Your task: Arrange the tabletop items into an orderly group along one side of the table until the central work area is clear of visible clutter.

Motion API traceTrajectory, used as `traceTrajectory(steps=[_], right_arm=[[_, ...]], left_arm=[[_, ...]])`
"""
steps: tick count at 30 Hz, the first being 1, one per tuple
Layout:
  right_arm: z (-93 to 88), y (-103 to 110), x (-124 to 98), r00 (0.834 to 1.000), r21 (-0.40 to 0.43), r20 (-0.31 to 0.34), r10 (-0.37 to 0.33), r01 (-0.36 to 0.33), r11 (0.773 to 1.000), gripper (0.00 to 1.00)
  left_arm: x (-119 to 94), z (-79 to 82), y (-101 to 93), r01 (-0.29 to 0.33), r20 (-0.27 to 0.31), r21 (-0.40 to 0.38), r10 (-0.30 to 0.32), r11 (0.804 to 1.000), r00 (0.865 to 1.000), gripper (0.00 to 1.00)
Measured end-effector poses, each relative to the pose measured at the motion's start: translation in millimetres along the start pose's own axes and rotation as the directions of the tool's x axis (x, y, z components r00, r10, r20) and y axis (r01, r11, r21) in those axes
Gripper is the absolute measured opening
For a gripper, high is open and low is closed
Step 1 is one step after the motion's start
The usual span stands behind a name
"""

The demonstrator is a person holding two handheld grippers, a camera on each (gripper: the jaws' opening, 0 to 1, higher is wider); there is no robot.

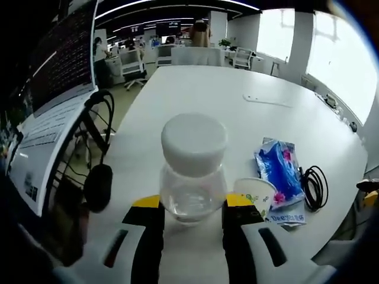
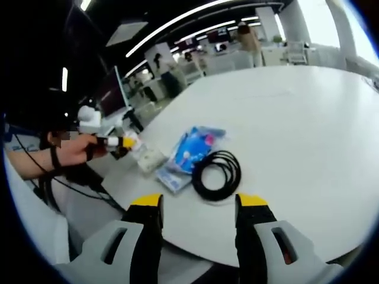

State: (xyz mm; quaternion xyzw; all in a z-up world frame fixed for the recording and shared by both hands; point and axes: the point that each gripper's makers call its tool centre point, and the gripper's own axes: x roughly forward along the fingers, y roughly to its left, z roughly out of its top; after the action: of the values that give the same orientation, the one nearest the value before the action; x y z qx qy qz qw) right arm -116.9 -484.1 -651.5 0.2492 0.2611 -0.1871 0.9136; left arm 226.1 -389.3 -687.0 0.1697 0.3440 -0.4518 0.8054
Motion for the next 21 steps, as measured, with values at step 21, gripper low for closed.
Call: traceTrajectory(steps=[21], right_arm=[[-3.5, -14, -10, 0.999, 0.037, 0.017, -0.038, 0.037, 0.999, 0.46]], left_arm=[[16, 25.5, -5.7, 0.002, 0.018, -0.018, -0.002, 1.000, 1.000, 0.37]])
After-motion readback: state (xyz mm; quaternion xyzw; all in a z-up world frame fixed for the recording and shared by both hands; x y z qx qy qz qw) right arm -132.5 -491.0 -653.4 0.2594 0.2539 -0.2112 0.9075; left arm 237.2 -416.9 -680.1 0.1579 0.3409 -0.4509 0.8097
